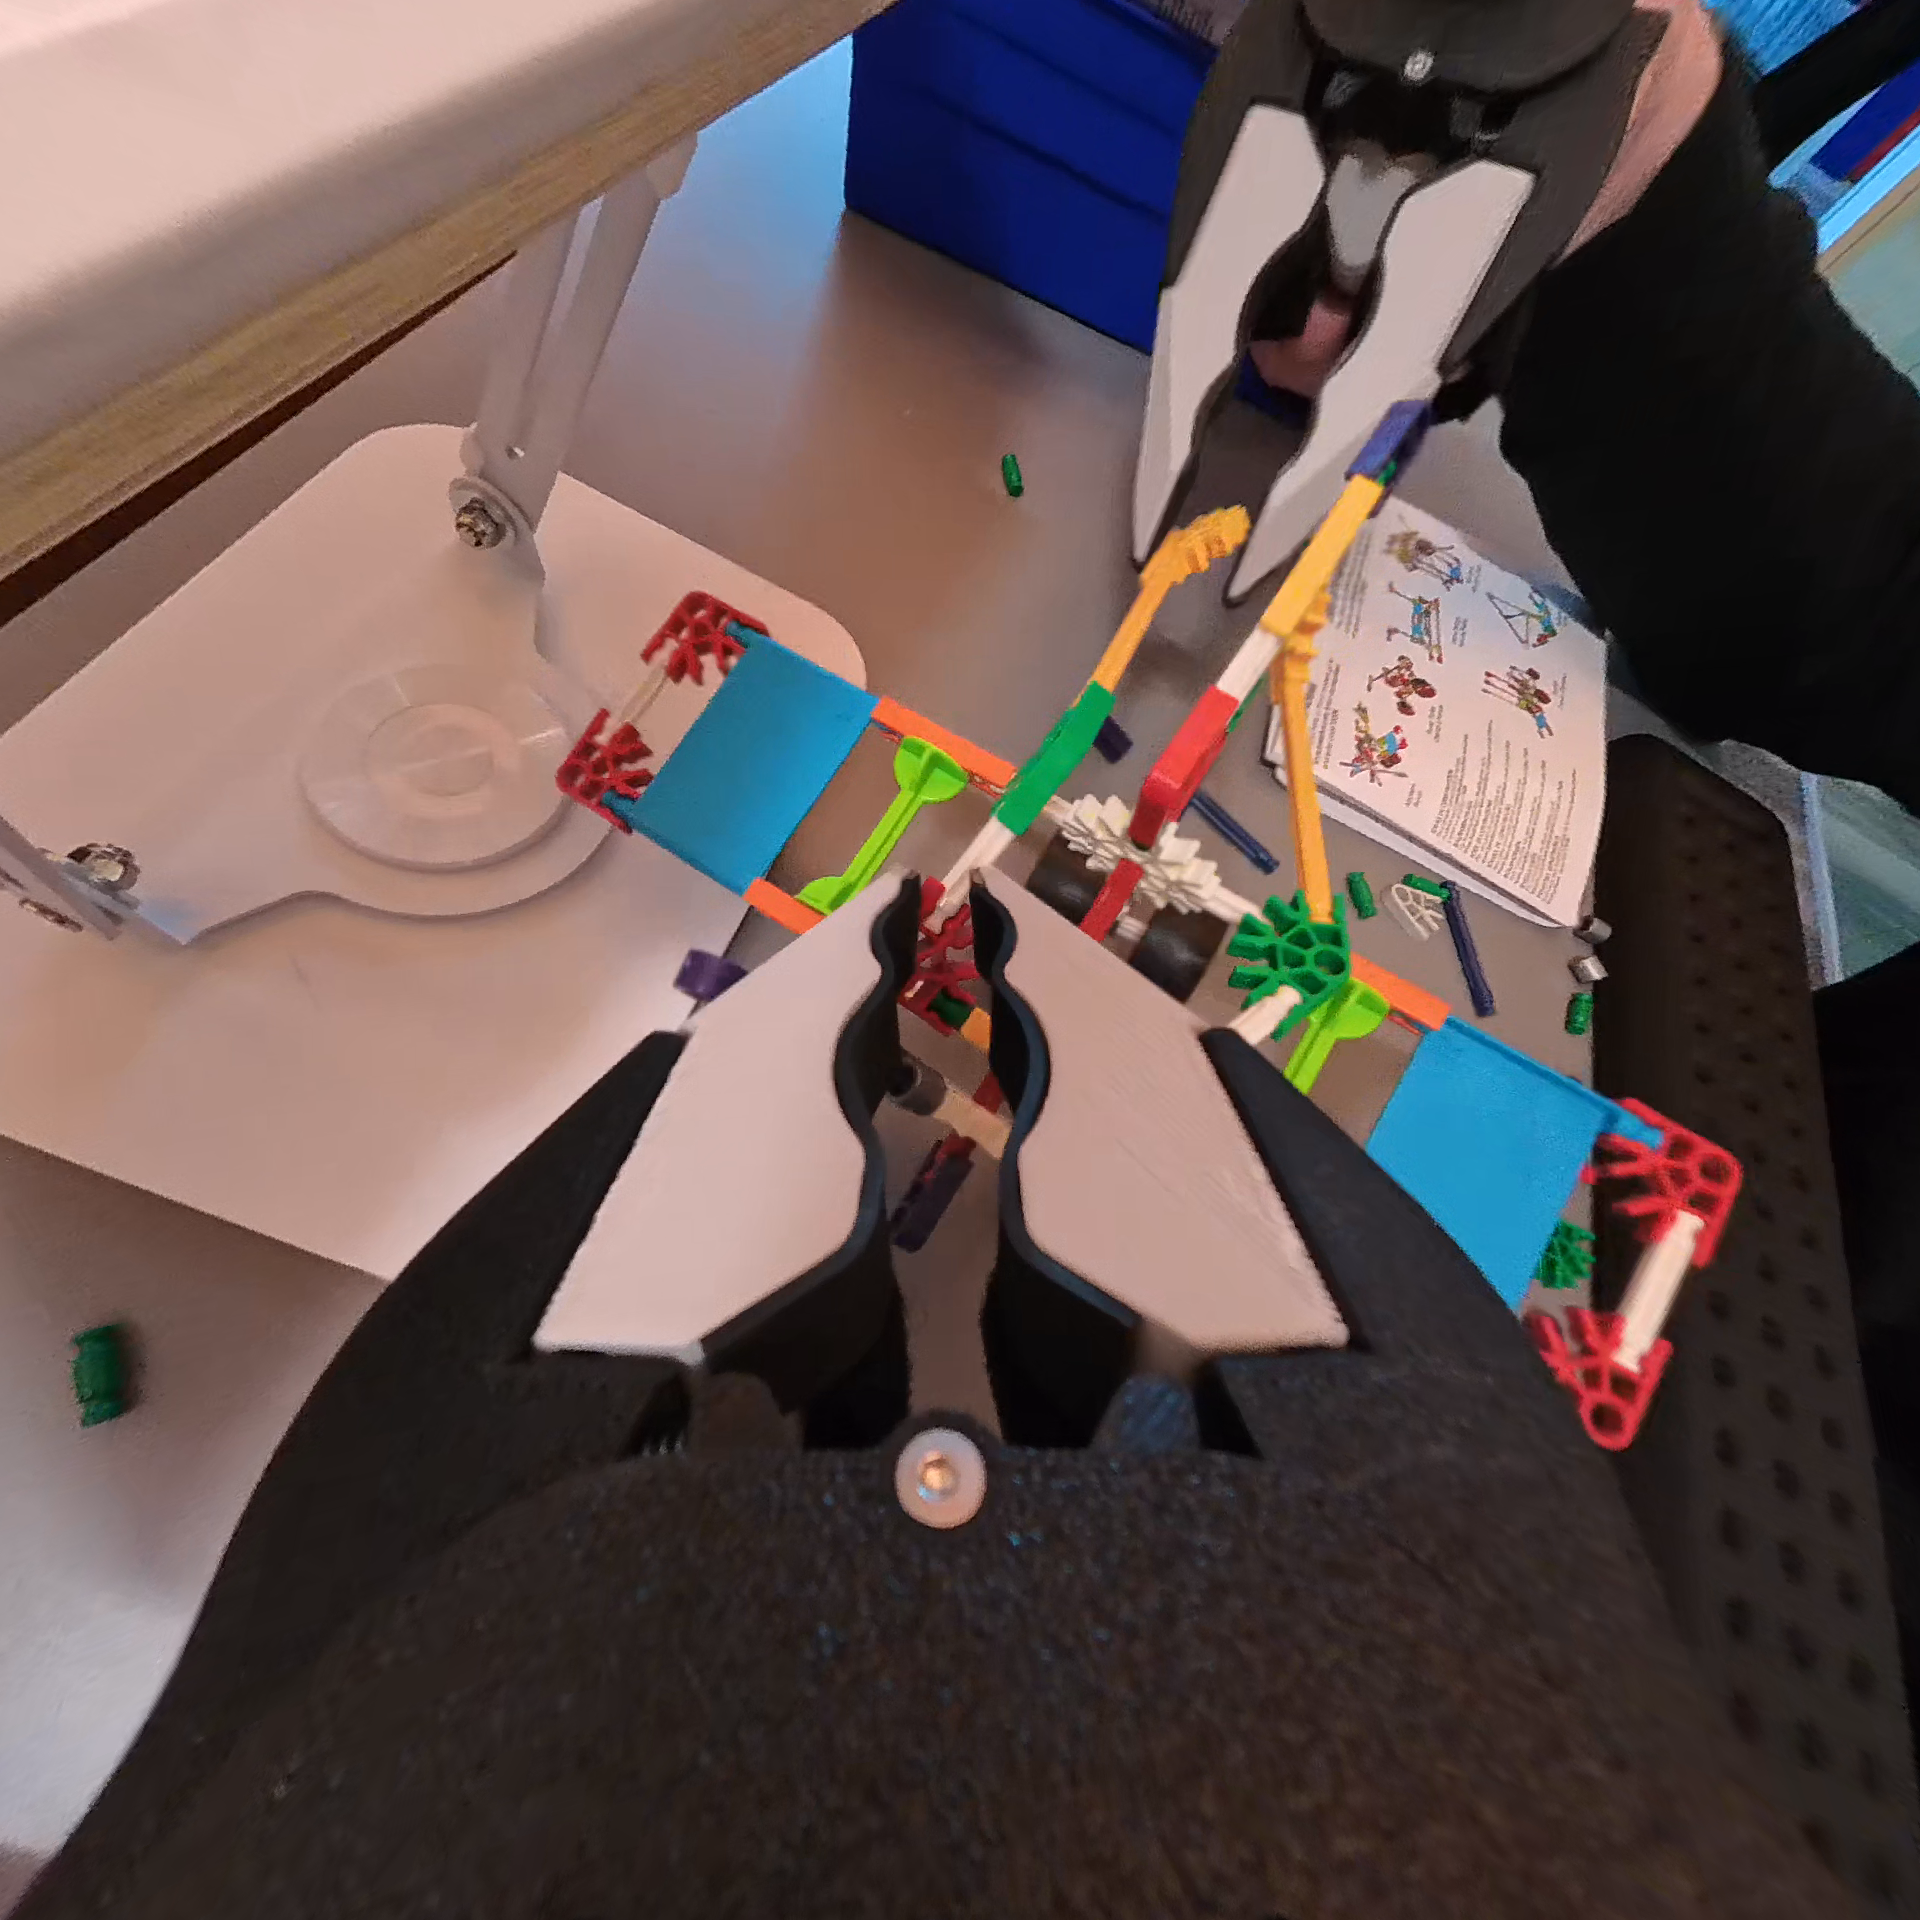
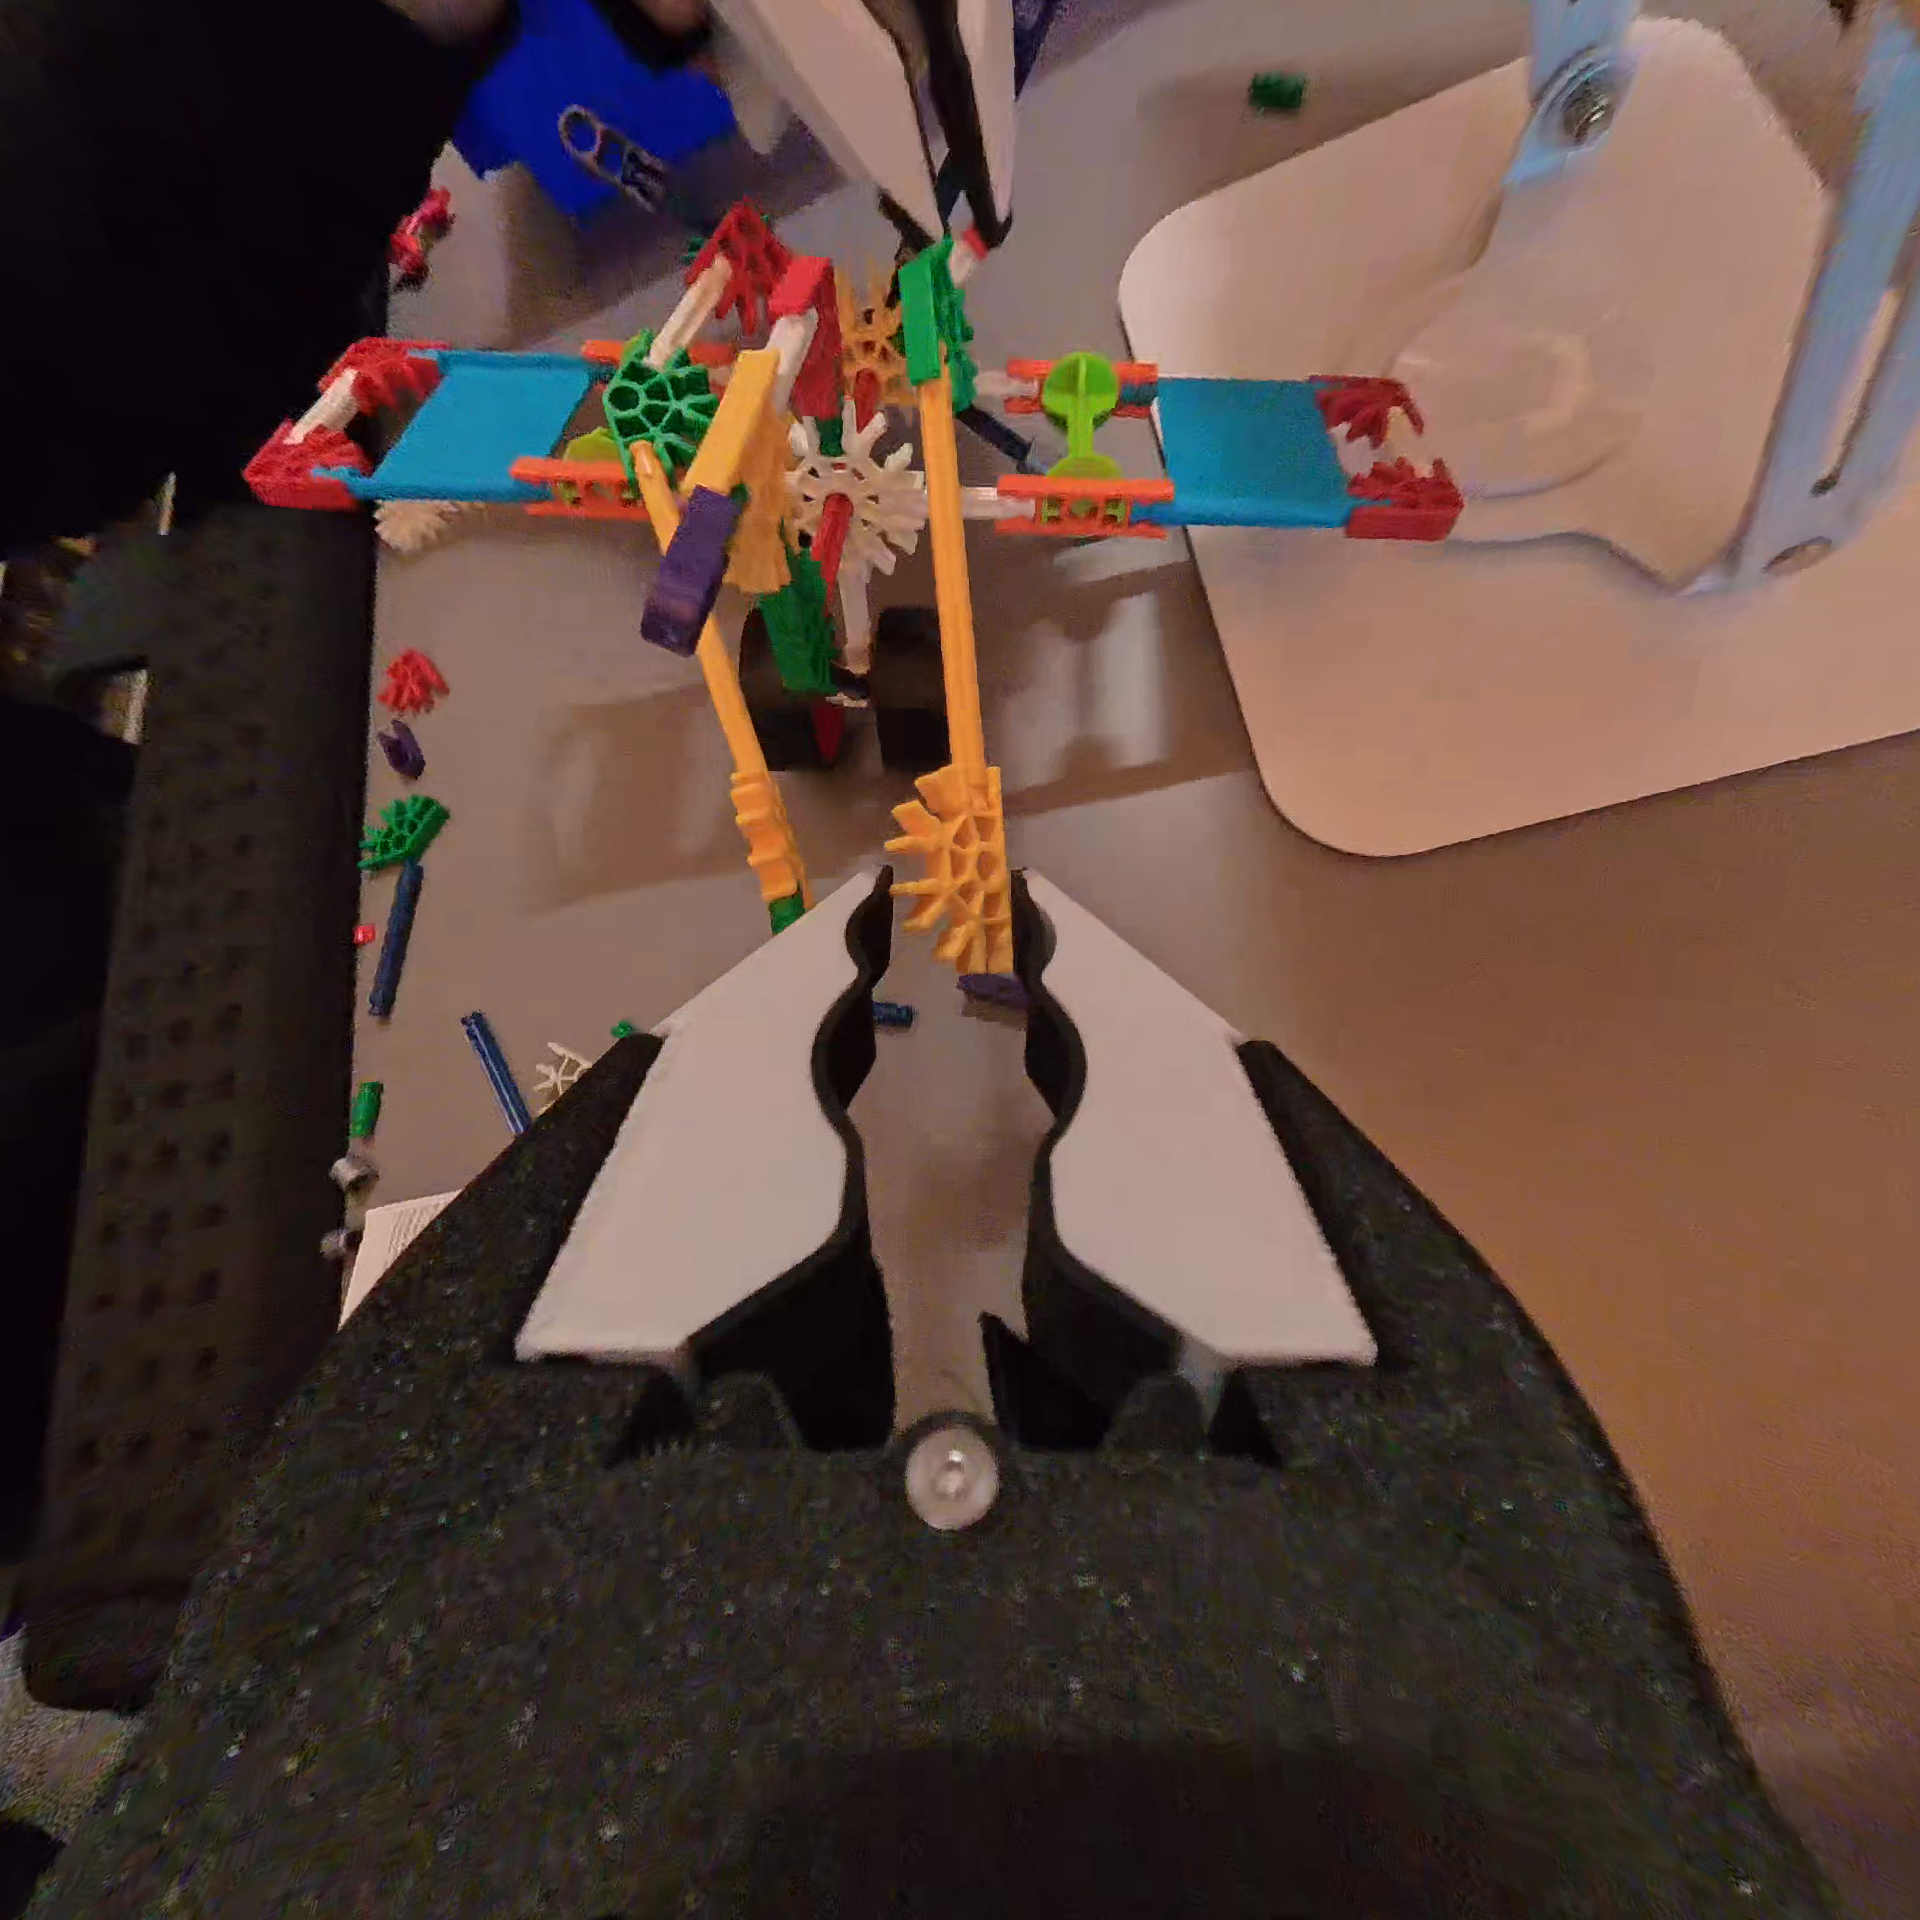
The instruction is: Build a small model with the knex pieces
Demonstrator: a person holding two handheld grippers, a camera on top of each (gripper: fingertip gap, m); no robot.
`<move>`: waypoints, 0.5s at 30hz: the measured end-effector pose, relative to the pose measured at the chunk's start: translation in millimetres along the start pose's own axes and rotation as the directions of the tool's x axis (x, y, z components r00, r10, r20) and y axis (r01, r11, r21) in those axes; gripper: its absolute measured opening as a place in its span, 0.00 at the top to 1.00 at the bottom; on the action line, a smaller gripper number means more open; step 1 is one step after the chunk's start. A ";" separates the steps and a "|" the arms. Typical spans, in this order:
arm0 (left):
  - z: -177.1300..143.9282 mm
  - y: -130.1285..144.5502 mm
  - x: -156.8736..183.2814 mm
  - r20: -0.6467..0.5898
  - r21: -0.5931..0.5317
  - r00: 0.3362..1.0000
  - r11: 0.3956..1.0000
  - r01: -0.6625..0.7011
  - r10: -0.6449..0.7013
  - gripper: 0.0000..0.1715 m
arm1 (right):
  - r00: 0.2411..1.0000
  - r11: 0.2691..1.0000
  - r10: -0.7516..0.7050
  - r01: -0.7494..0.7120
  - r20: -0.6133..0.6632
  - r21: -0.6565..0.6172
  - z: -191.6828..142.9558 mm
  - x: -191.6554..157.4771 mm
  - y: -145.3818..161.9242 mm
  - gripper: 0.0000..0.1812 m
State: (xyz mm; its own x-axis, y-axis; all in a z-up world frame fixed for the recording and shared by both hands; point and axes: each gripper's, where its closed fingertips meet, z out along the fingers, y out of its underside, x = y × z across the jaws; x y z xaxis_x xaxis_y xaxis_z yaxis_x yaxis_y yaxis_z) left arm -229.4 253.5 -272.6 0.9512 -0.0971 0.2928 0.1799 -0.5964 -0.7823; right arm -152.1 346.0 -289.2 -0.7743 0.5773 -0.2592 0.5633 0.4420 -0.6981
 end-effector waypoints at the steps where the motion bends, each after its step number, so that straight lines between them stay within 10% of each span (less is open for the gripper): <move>1: 0.6 -0.9 2.0 -0.014 0.007 1.000 1.000 0.003 -0.003 0.96 | 0.999 1.000 -0.016 0.015 -0.033 -0.023 0.0 4.4 4.3 0.87; 7: 3.4 -0.9 2.7 -0.006 0.000 1.000 1.000 0.000 0.000 0.97 | 0.893 0.942 -0.331 0.294 -0.304 -0.162 0.6 38.6 11.7 0.83; 15: 2.2 -1.1 2.0 -0.006 0.003 1.000 1.000 0.007 -0.007 0.97 | 0.861 0.915 -0.401 0.358 -0.312 -0.187 -0.7 31.4 4.7 0.95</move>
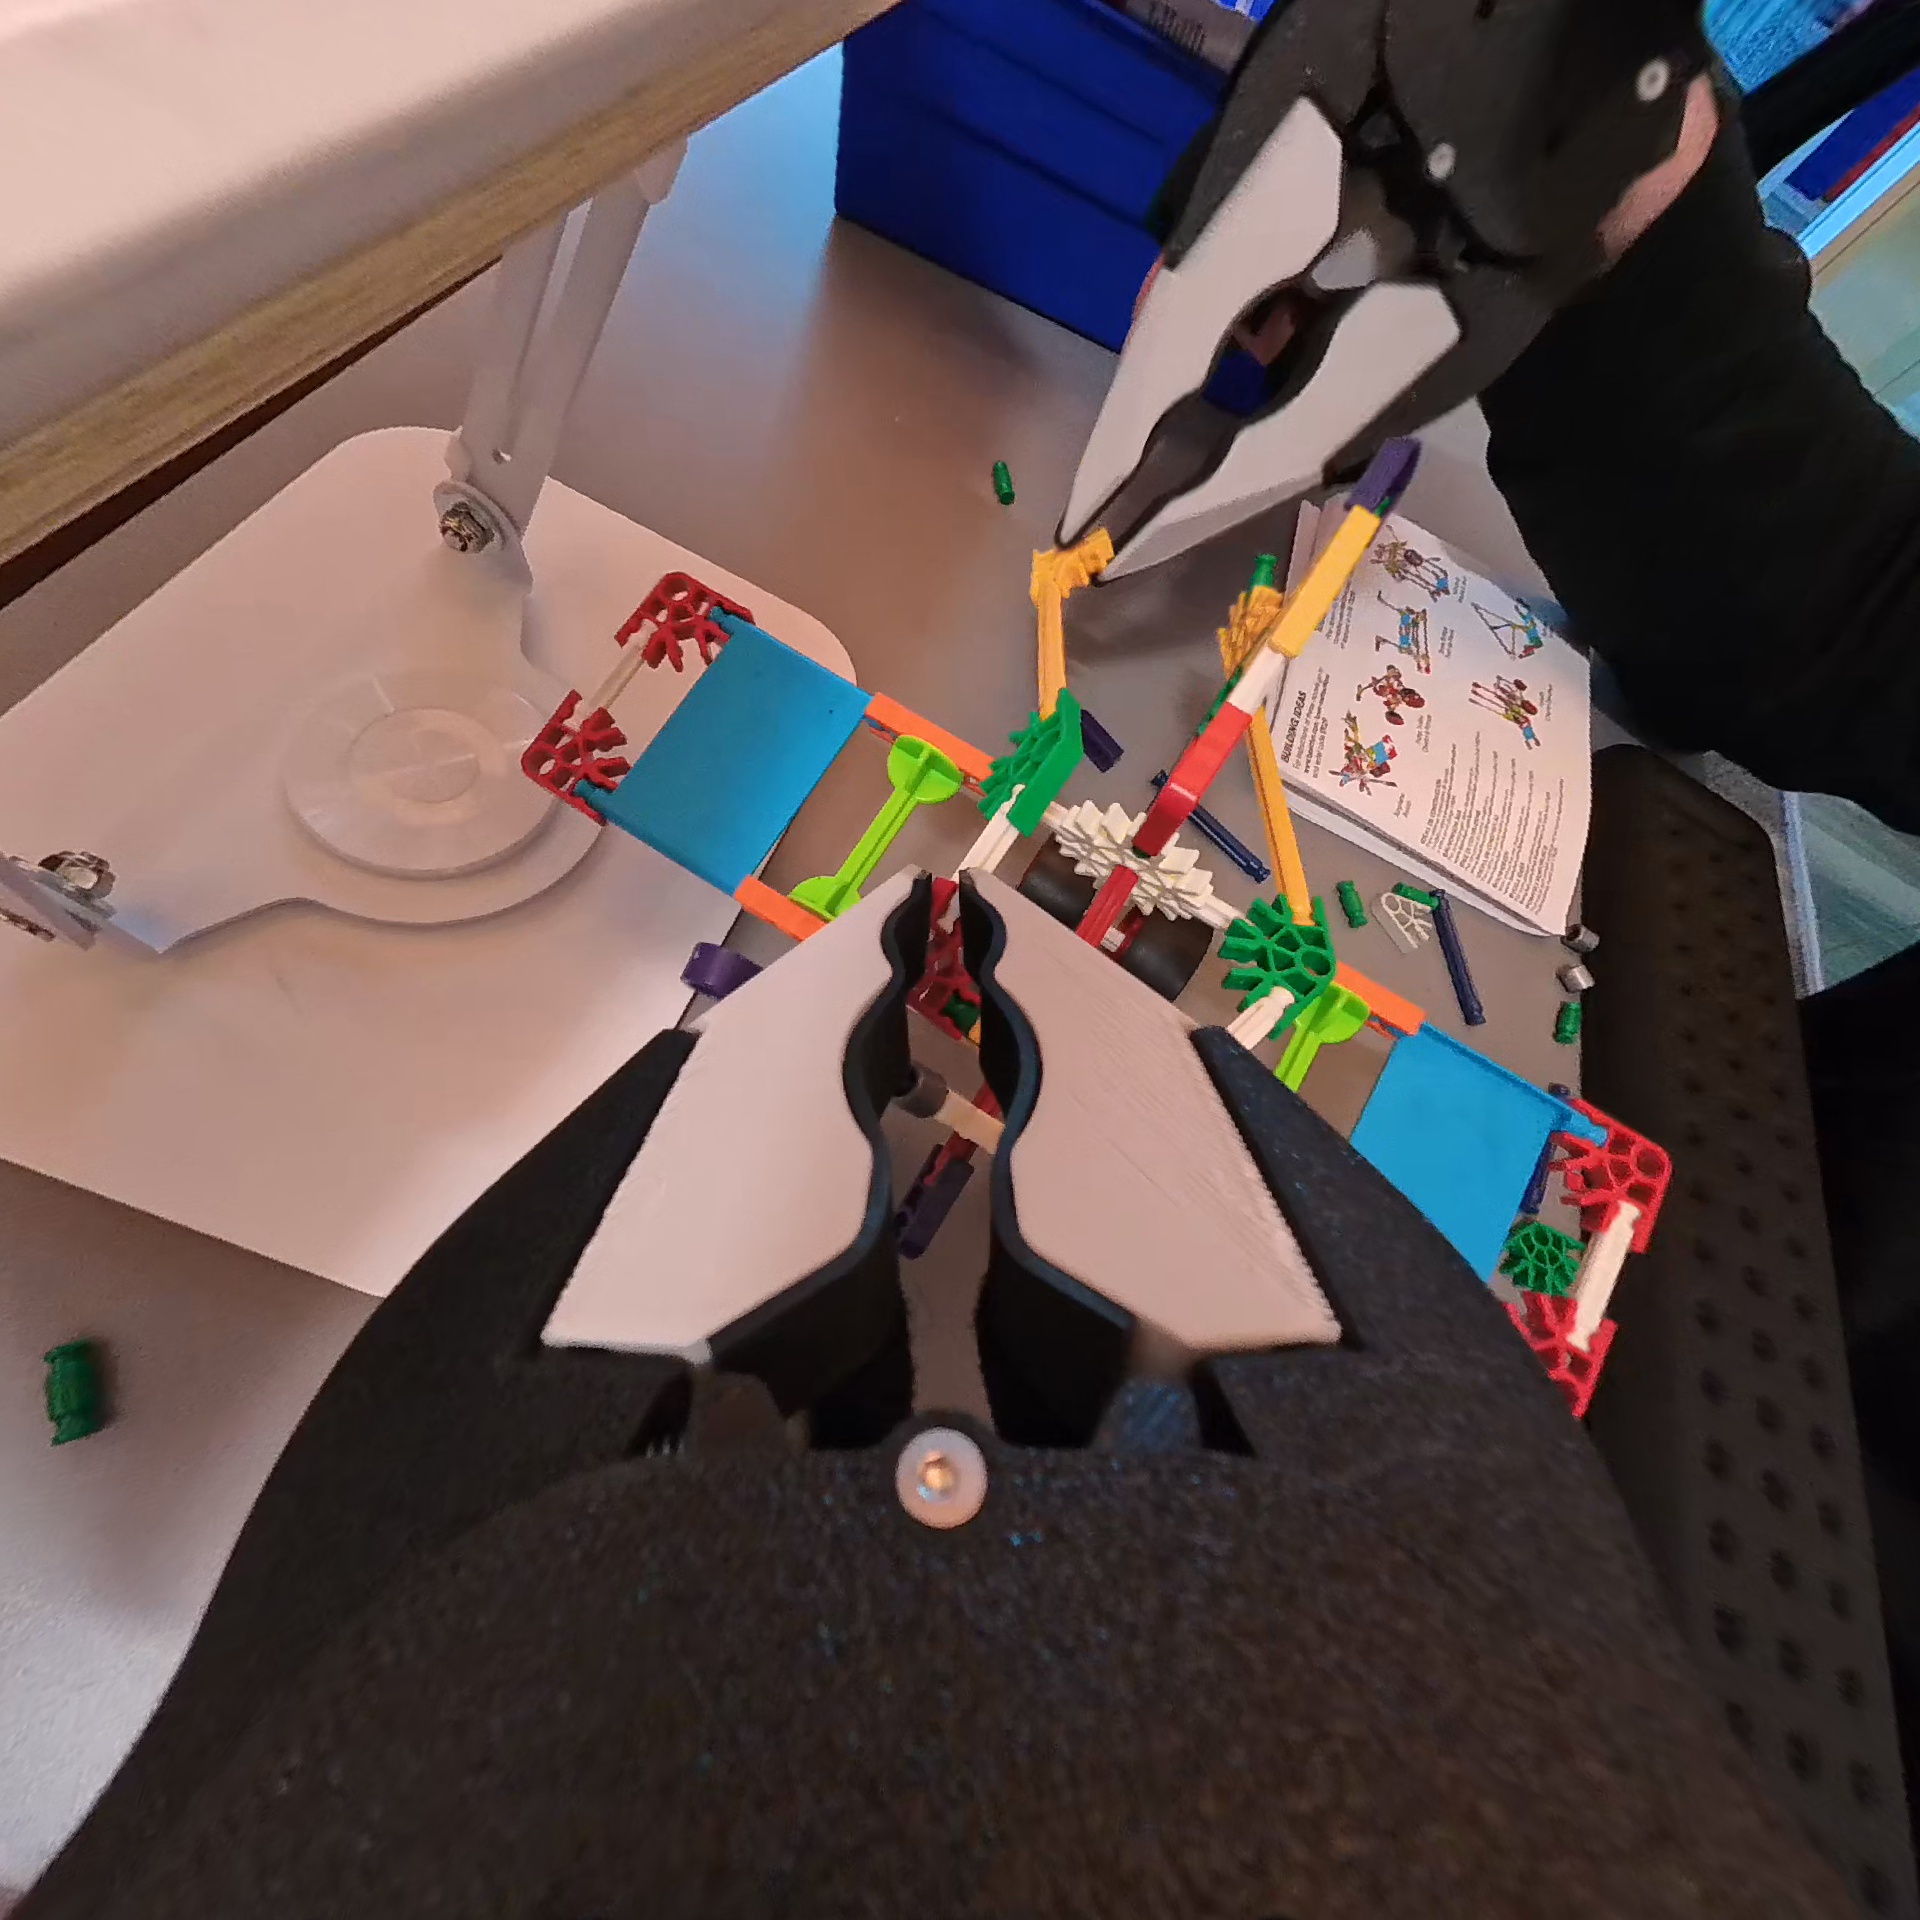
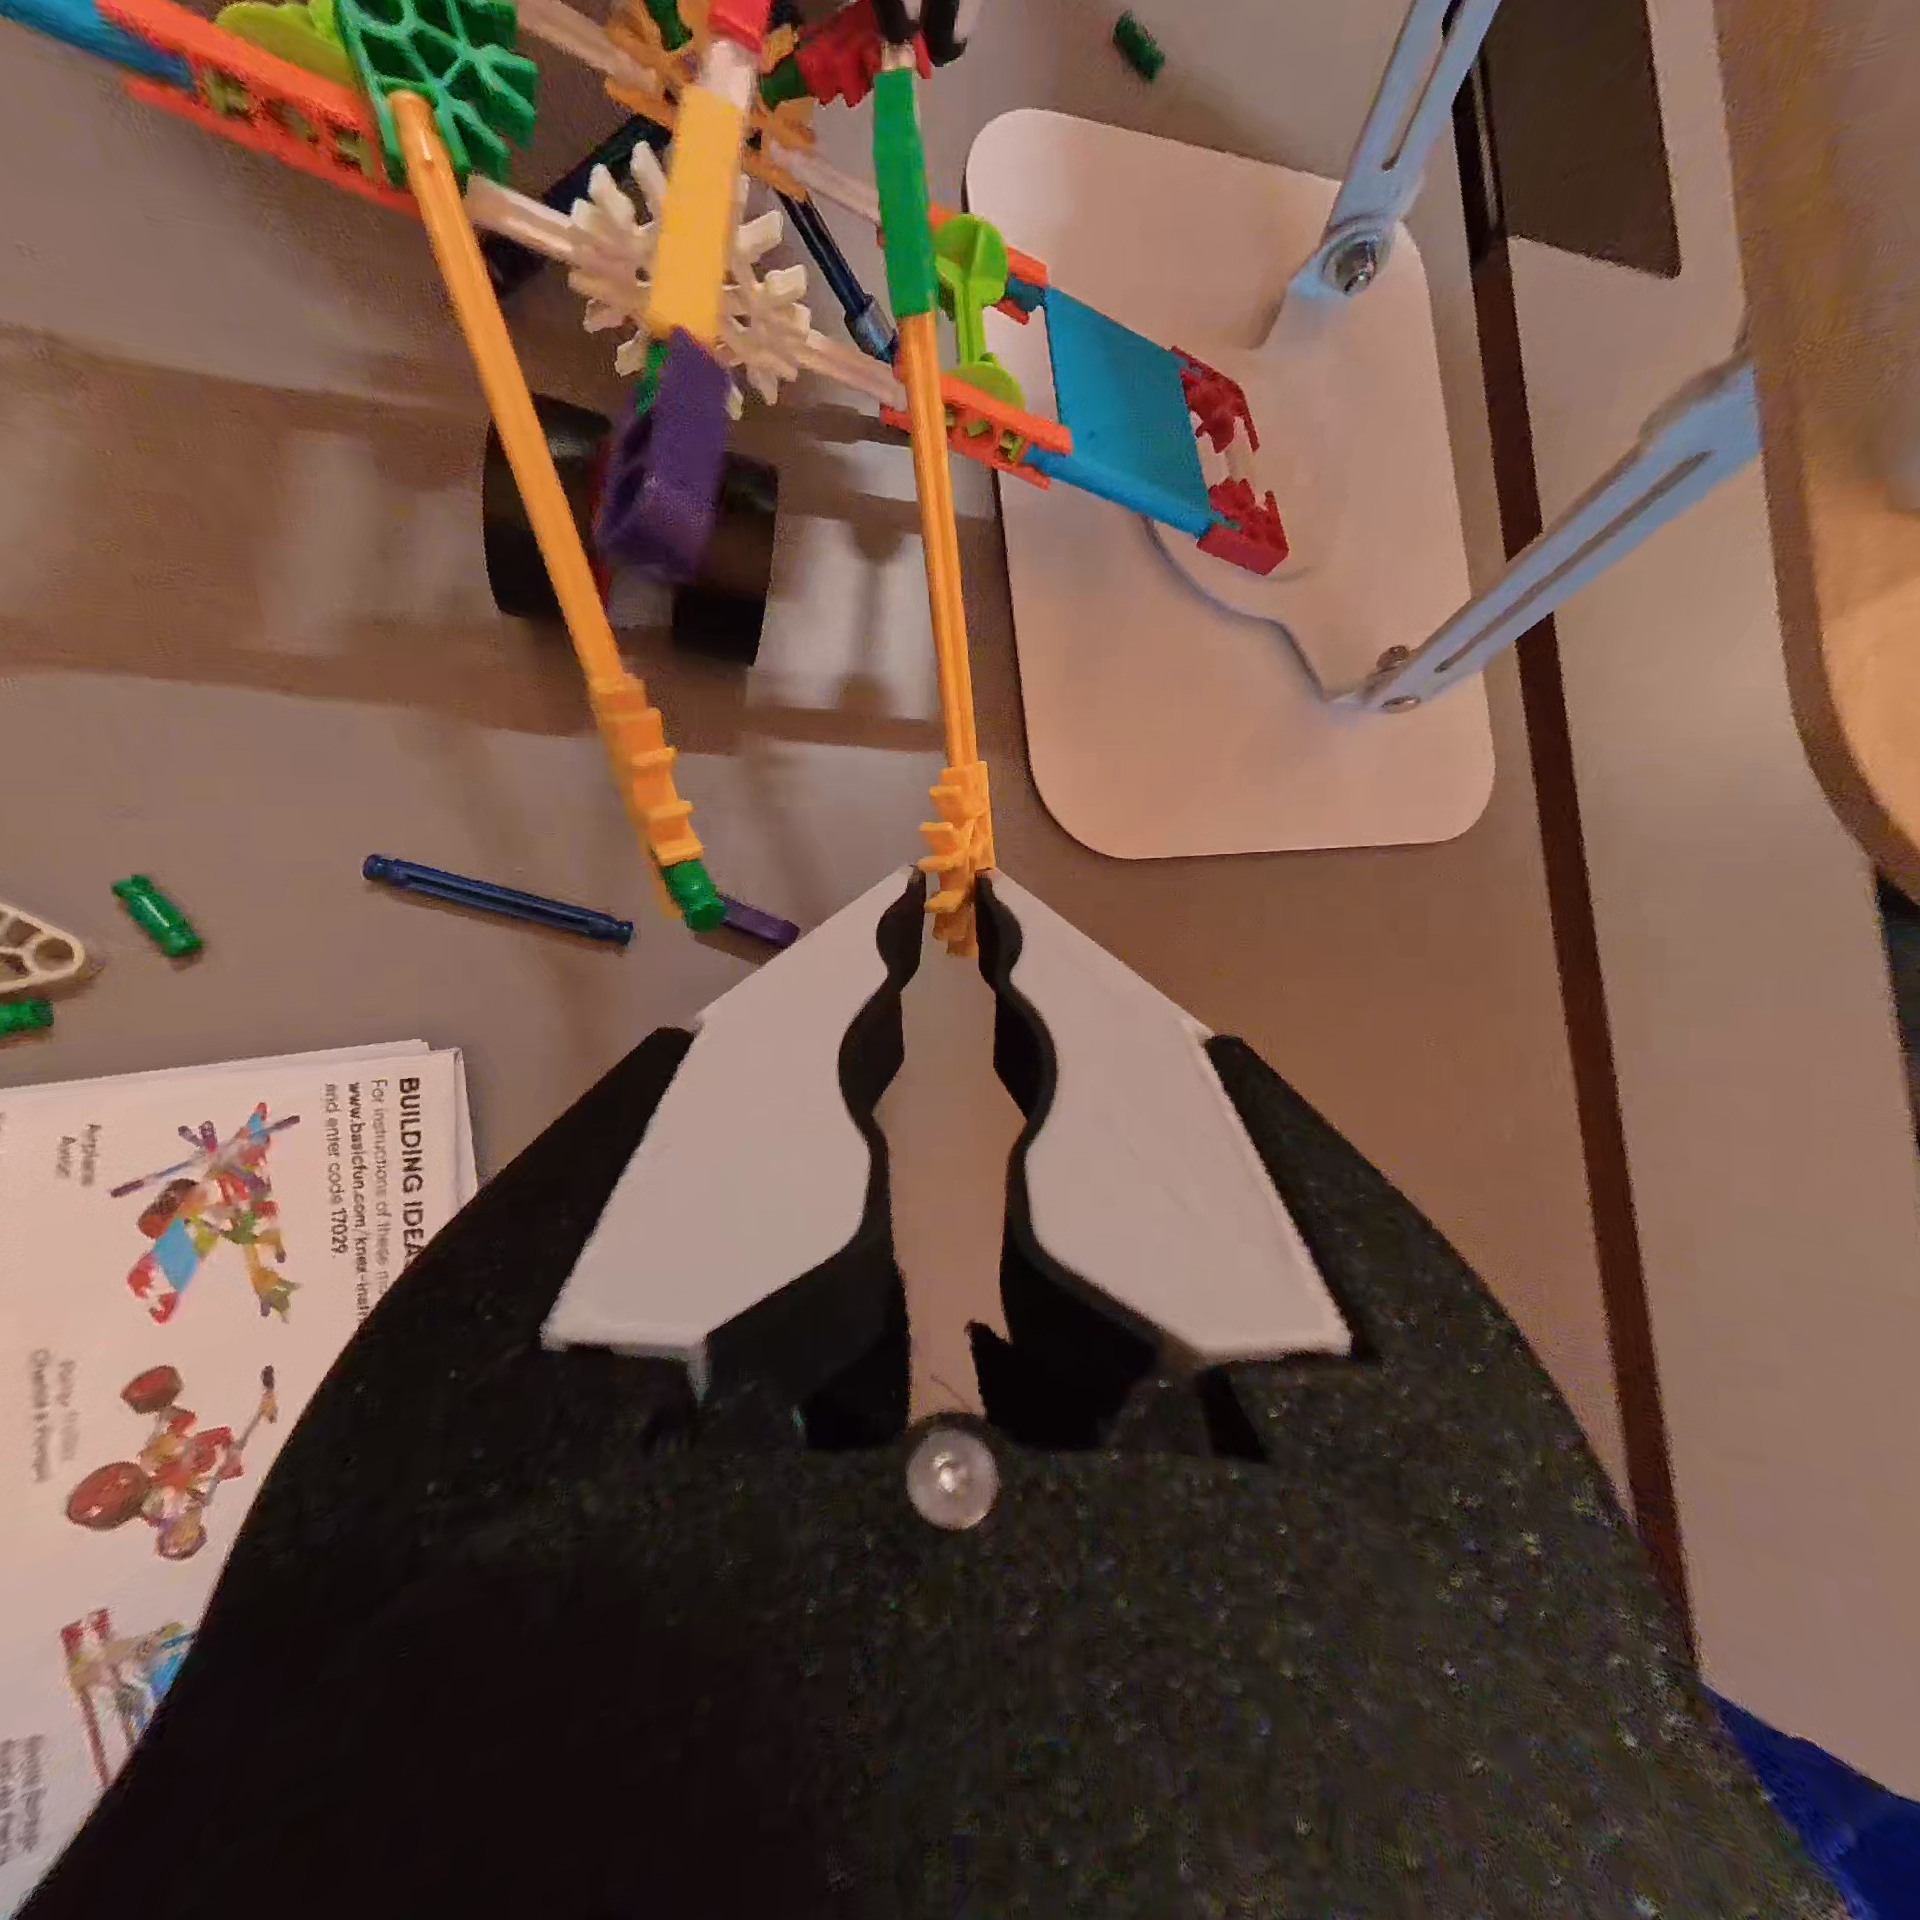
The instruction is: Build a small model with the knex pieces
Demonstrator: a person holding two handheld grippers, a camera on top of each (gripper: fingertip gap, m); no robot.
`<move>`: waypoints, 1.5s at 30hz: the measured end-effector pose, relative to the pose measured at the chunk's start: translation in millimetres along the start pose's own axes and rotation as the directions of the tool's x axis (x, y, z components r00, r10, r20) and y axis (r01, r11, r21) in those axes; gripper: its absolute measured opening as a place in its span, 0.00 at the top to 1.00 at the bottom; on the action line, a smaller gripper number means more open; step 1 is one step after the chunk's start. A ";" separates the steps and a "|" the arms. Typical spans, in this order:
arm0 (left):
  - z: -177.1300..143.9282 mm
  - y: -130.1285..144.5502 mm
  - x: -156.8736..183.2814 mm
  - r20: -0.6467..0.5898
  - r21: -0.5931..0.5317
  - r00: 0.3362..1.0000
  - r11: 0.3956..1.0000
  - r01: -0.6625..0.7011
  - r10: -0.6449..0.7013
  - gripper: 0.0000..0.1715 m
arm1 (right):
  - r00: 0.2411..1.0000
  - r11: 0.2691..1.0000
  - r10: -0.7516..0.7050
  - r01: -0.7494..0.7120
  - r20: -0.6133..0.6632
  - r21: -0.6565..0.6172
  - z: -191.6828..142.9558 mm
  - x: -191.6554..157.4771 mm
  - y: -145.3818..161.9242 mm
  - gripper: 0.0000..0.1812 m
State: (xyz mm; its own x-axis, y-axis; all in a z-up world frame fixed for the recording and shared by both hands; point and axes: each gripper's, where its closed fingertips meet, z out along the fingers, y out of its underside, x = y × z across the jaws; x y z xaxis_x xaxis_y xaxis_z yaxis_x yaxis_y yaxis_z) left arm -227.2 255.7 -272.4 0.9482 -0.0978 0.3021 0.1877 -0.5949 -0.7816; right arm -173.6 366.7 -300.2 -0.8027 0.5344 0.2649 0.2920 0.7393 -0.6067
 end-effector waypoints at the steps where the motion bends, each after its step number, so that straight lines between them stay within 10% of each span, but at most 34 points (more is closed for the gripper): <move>1: -0.3 0.3 -0.6 0.006 -0.002 1.000 1.000 -0.004 0.004 0.97 | 0.997 0.997 0.070 -0.071 0.024 0.015 -1.1 2.0 -1.8 0.96; 9: -2.0 3.6 2.0 -0.001 -0.021 0.999 0.999 -0.036 0.036 0.97 | 0.788 0.854 0.442 -0.516 0.429 0.068 -16.1 -15.9 -18.1 0.97; 25: -4.2 7.7 10.3 -0.019 -0.056 0.998 0.996 -0.066 0.065 0.91 | 0.864 0.897 0.398 -0.436 0.307 0.065 -1.9 -4.8 -6.0 0.96; 36: -15.6 4.4 14.2 0.006 -0.060 0.995 0.993 -0.100 0.100 0.83 | 0.781 0.821 0.494 -0.564 0.383 0.090 -8.1 -0.4 -11.9 0.96; 45: -37.5 24.2 74.6 -0.151 -0.180 0.948 0.935 -0.305 0.280 0.71 | 0.802 0.842 0.469 -0.533 0.370 0.087 -8.7 -3.9 -12.7 0.96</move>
